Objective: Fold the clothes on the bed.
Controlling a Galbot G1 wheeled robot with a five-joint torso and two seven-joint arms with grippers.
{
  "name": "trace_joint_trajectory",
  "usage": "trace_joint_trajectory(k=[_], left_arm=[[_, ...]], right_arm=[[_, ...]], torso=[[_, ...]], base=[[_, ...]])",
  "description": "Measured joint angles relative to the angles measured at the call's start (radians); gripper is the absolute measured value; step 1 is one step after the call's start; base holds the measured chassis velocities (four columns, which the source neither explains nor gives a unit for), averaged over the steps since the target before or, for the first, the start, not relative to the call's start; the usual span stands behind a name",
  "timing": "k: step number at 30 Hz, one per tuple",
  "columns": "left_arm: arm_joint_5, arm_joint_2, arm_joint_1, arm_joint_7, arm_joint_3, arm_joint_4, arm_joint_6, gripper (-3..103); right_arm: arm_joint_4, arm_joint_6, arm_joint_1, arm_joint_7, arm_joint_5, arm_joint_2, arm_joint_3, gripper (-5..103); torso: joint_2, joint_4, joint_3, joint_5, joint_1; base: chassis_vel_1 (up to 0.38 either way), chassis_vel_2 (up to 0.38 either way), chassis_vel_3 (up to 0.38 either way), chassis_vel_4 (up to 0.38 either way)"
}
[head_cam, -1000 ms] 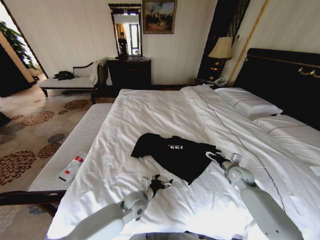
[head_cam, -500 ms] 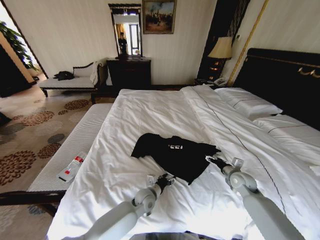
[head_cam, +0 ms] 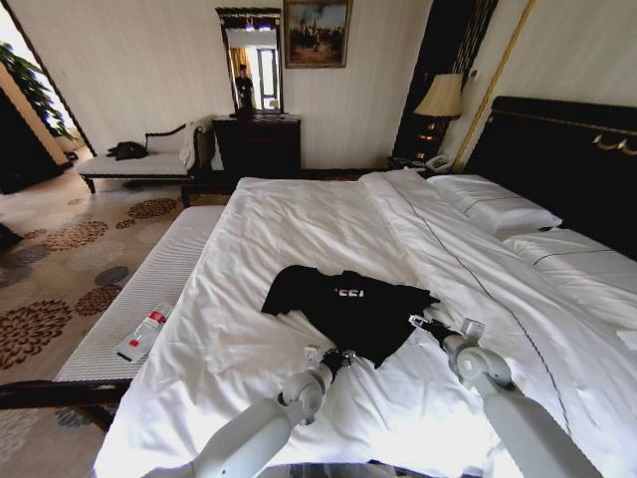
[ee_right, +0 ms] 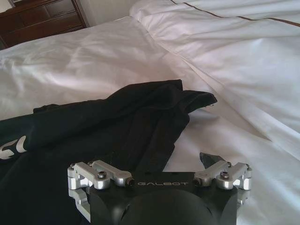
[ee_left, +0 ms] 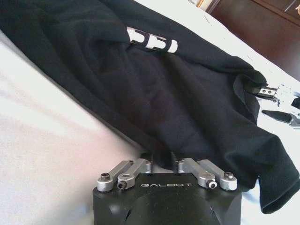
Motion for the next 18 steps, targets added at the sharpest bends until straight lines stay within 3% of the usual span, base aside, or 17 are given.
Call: trace_joint_trajectory(k=[1, 4, 6, 18], left_arm=[[0.001, 0.001, 0.000, 0.001, -0.001, 0.000, 0.000, 20], [0.002, 0.007, 0.000, 0.004, -0.001, -0.002, 0.000, 4], [0.003, 0.010, 0.000, 0.005, -0.002, -0.003, 0.000, 2], [0.033, 0.018, 0.007, 0.001, -0.061, -0.023, 0.002, 0]], right_arm=[[0.001, 0.000, -0.002, 0.000, 0.000, 0.000, 0.000, 100], [0.003, 0.000, -0.008, 0.001, 0.000, 0.000, 0.002, 100], [0.003, 0.000, -0.009, 0.001, 0.000, 0.001, 0.002, 100], [0.014, 0.000, -0.024, 0.005, 0.001, 0.012, 0.007, 100]], torso=[[0.000, 0.0000, 0.000, 0.0000, 0.000], [0.000, -0.0002, 0.000, -0.0001, 0.000], [0.000, -0.0003, 0.000, -0.0001, 0.000], [0.000, 0.0000, 0.000, -0.0001, 0.000]], base=[[0.000, 0.000, 0.000, 0.000], [0.000, 0.000, 0.000, 0.000], [0.000, 0.000, 0.000, 0.000], [0.000, 0.000, 0.000, 0.000]])
